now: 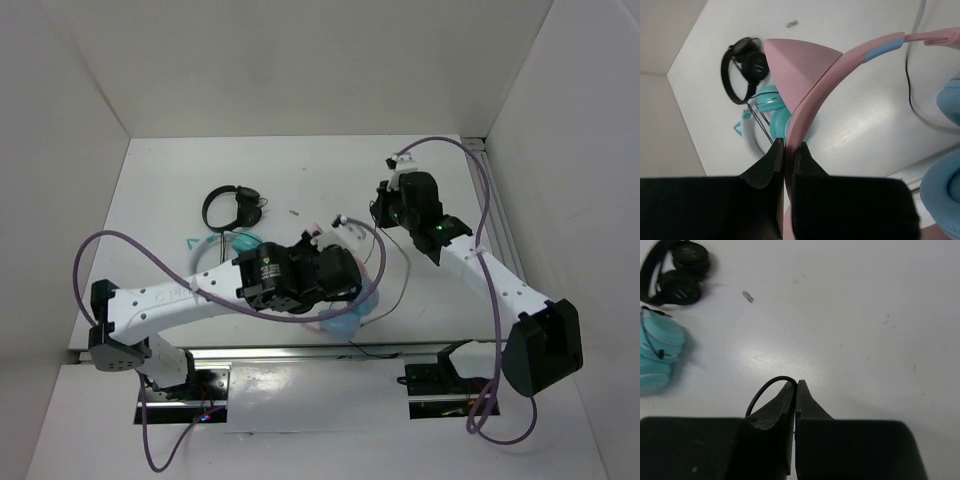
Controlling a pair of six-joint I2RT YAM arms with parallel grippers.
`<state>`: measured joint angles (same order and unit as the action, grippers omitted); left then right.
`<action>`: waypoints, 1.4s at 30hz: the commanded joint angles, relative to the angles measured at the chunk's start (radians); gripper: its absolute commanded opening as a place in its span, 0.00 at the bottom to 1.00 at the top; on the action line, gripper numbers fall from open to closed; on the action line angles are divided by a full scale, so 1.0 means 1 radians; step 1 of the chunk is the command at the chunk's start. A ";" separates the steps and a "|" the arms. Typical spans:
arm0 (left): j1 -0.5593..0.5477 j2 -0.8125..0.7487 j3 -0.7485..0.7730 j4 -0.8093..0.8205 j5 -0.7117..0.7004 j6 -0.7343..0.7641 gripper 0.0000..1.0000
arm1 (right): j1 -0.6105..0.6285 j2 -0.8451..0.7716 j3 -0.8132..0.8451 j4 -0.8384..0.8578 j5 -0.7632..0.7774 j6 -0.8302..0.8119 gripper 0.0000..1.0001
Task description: Wrap the headphones
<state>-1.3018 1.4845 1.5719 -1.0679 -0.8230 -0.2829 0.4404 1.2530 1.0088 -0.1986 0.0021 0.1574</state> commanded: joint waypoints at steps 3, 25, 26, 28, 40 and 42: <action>0.056 -0.039 0.284 -0.303 -0.272 -0.471 0.00 | -0.080 0.075 -0.189 0.236 -0.229 0.111 0.01; 0.412 -0.148 0.545 0.172 -0.079 -0.035 0.00 | -0.164 0.391 -0.381 0.741 -0.545 0.238 0.17; 0.412 -0.158 0.545 0.172 -0.079 -0.035 0.00 | -0.176 0.391 -0.400 0.786 -0.579 0.257 0.31; 0.412 -0.158 0.516 0.172 -0.079 -0.035 0.00 | -0.177 0.352 -0.462 0.856 -0.611 0.269 0.50; 0.430 -0.167 0.458 0.140 -0.048 -0.085 0.00 | -0.177 0.100 -0.587 1.088 -0.685 0.235 0.67; 0.430 -0.167 0.458 0.131 -0.048 -0.085 0.00 | -0.177 0.060 -0.608 1.139 -0.662 0.235 0.70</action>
<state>-0.8810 1.3426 2.0102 -1.0210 -0.8745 -0.3187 0.2619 1.3594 0.4320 0.7929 -0.6621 0.4076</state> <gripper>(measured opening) 0.133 0.691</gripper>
